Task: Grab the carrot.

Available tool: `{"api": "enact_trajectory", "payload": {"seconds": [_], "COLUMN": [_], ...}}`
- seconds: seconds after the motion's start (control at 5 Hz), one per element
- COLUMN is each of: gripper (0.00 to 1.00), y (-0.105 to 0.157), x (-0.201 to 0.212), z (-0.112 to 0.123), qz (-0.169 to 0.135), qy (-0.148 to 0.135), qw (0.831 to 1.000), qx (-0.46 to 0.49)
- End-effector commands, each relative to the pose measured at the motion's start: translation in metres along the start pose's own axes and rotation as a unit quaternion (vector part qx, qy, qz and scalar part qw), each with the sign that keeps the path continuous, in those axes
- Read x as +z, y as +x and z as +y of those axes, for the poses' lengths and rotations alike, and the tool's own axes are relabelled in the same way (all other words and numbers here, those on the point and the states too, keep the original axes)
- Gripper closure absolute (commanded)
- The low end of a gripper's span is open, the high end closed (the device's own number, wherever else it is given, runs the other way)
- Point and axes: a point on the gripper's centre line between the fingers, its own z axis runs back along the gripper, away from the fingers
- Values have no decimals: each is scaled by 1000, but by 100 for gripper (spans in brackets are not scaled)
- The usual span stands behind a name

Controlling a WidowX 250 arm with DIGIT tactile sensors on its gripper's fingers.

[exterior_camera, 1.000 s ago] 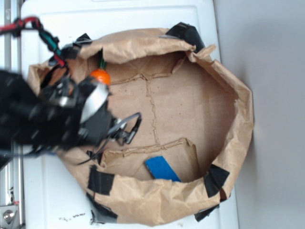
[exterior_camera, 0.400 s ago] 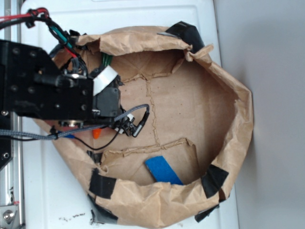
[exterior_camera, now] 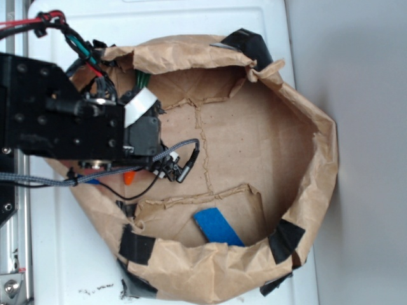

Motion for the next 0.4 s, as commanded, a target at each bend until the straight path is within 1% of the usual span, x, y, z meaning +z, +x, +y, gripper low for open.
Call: {"api": "enact_trajectory", "payload": {"seconds": [0.0,0.2], "gripper": [15,100], "y": [4,1], "x": [-5,-8], "z": [16,21], "qz": [-5,-10], "qy": [-11,-23], "qw": [1000,1000], "qx": [21,19]}}
